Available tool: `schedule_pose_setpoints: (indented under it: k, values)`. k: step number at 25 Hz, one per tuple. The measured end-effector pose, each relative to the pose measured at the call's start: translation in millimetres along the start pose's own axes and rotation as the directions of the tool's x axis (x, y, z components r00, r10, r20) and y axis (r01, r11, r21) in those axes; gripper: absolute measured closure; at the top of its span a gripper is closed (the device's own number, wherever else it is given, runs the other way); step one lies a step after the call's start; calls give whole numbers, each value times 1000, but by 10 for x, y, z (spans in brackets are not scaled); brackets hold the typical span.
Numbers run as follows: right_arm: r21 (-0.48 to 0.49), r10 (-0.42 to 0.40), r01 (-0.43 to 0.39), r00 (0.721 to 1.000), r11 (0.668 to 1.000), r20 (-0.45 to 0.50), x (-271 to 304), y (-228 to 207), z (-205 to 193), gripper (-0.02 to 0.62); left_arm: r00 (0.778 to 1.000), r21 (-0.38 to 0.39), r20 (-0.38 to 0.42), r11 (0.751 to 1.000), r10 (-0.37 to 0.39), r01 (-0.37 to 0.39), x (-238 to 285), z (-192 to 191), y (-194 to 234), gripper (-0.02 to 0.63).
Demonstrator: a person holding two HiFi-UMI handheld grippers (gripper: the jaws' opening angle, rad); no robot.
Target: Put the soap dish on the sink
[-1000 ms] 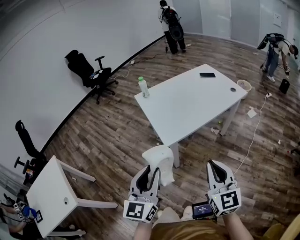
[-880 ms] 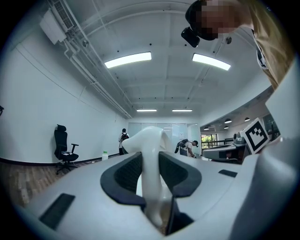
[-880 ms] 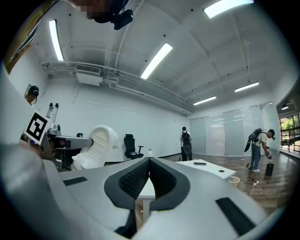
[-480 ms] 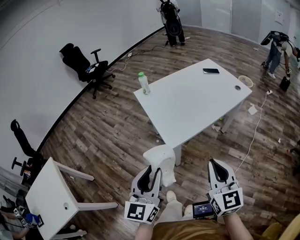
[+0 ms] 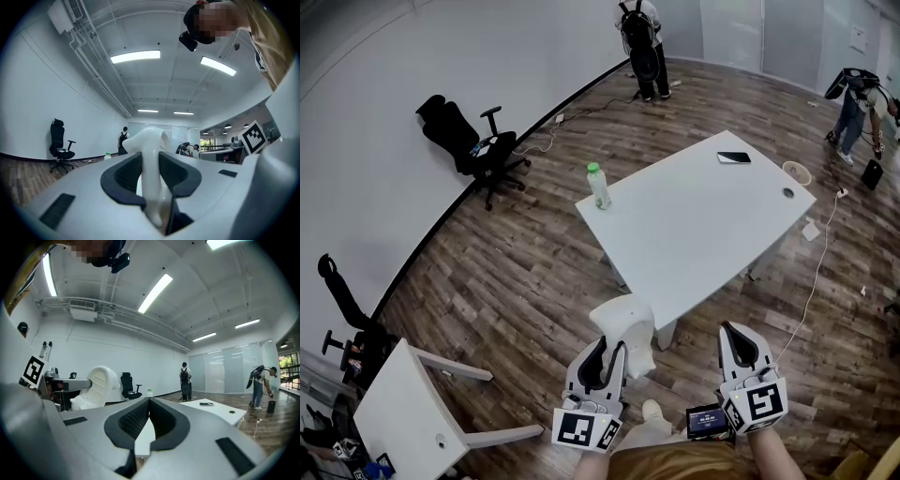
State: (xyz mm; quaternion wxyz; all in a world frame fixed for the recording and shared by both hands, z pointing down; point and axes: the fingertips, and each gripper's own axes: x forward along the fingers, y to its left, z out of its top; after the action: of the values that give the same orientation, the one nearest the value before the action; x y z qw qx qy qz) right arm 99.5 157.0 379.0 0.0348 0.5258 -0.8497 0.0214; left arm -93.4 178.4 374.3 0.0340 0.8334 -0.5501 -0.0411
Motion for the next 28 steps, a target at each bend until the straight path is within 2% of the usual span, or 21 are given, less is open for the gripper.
schedule_pose_setpoints:
  k: [6, 14, 28]
  values:
    - [30, -26, 26, 1000, 999, 2, 292, 26, 34, 588, 1000, -14, 3, 1000, -22, 22, 171, 22, 245, 488]
    - [67, -24, 24, 1000, 997, -6, 601, -152, -30, 588, 1000, -45, -11, 999, -22, 21, 504, -94, 404, 488]
    - [103, 52, -52, 999, 993, 4, 1498, -771, 24, 588, 999, -47, 0, 998, 41, -41, 1478, -53, 629, 488]
